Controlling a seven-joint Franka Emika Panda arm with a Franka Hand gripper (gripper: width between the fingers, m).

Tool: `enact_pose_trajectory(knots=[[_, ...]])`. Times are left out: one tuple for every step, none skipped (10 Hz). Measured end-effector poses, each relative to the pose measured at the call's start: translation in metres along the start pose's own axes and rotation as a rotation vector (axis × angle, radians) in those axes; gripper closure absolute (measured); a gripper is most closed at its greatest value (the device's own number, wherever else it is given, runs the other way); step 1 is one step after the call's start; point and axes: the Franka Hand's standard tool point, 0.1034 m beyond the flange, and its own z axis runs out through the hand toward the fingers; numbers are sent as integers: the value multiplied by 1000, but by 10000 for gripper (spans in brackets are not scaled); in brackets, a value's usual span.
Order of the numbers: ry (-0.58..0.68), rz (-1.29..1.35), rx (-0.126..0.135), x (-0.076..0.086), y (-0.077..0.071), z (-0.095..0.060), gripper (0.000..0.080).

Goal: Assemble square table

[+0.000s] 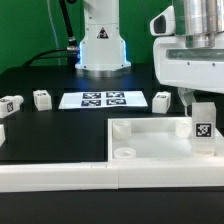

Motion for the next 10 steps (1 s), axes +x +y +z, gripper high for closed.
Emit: enact_pose_trajectory(knots=[[2,-108,-1,2,1,0,151],[6,-272,-4,9,5,-3,151],[17,-433,-22,13,7,-5,151],[24,-578,-35,15,8,-5,151],[25,-715,-45,16,7,-6,151],[25,-700,-44,16,7,-6,151],[25,-678,-44,16,7,-6,172],[25,-678,-44,16,7,-6,172],[25,-660,-42,16,7,-6,358],[25,-544,-38,15,7,-5,509]])
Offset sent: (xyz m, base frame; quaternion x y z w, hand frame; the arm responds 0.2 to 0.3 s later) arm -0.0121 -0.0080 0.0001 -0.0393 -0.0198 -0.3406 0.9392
